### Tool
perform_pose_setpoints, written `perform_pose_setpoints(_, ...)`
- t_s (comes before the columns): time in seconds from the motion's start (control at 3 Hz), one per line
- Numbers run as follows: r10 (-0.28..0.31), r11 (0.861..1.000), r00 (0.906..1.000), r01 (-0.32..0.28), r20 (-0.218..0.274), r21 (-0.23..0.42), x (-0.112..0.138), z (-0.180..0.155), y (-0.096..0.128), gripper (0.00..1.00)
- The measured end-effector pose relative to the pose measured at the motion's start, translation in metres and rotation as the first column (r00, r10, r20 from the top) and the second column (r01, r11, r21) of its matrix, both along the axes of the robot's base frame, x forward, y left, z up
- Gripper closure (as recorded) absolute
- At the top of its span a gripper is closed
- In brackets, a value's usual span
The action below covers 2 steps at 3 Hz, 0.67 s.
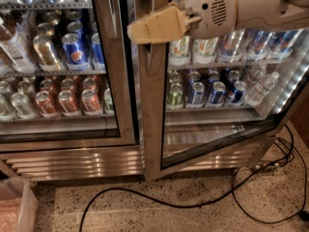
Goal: Open right fridge door
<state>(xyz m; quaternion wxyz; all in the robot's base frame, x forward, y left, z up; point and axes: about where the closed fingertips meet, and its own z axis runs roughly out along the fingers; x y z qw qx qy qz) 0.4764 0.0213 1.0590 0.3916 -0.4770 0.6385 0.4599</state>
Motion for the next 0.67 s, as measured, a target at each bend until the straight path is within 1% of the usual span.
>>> perform_pose_setpoints(0.33,0.000,1.000,1.0000,0.000,-0.001,0.000,-0.0011,-0.0011,-0.0022,1.00)
perform_pose_setpoints(0.67,0.000,1.000,0.9999,0.000,-0.015,0.010,0.0008,-0.0008,-0.0020,1.00)
